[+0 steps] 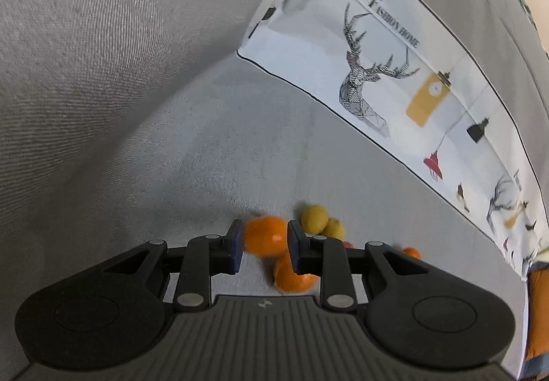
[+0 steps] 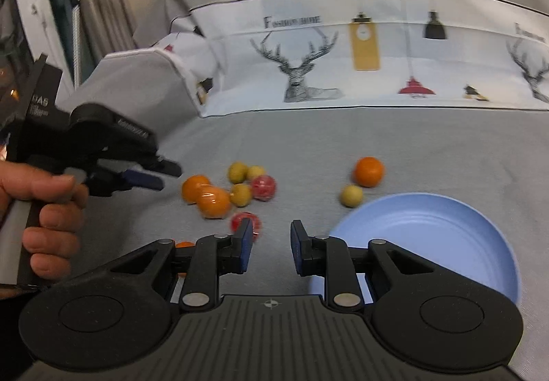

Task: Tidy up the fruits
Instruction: 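Grasp a mandarin with the left tool while the right tool grasps a wrapped red fruit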

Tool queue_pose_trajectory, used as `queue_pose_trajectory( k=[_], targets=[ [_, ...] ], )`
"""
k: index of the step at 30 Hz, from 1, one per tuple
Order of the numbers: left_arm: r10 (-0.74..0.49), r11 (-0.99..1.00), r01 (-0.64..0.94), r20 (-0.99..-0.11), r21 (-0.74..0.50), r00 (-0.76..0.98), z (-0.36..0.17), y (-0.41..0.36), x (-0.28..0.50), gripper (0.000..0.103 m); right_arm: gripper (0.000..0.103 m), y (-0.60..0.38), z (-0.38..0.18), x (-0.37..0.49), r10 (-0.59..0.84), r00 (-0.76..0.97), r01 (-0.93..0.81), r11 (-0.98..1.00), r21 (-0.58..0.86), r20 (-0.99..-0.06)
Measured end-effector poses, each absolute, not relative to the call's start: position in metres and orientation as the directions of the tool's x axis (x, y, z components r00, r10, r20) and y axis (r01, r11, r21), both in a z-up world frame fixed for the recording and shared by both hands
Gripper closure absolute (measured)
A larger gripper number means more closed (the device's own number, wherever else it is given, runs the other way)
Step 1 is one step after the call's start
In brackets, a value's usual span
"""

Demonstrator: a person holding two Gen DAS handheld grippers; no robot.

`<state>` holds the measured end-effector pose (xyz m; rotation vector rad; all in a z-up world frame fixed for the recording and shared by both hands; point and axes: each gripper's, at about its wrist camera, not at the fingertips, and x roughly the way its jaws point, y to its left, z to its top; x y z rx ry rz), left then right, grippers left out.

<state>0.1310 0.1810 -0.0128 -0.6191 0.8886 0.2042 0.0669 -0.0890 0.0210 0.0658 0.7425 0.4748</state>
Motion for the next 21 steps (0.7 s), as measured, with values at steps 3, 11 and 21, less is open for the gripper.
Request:
queue_pose_trajectory(
  k=[3, 11, 21],
  targets=[
    [-0.097, 0.803, -0.419, -0.787, -0.423, 0.609, -0.021, 0.18, 0.139, 0.057, 0.06, -0.069, 0.007, 0.077, 0.438, 0.624, -0.407, 0.889, 0.209, -0.647],
    [-0.084, 0.849, -0.389, -0.818, -0.358, 0.569, -0.037, 0.167, 0.156, 0.053, 0.044, -0.035, -0.028, 0.109, 0.402, 0.593, -0.406, 0.897, 0.171, -0.698],
    [-0.054, 0.853, -0.387, -0.797, -0.351, 0.602, -0.029, 0.168, 0.152, 0.059, 0.071, -0.027, -0.031, 0.114, 0.407, 0.597, -0.436, 0.888, 0.146, -0.692]
  ],
)
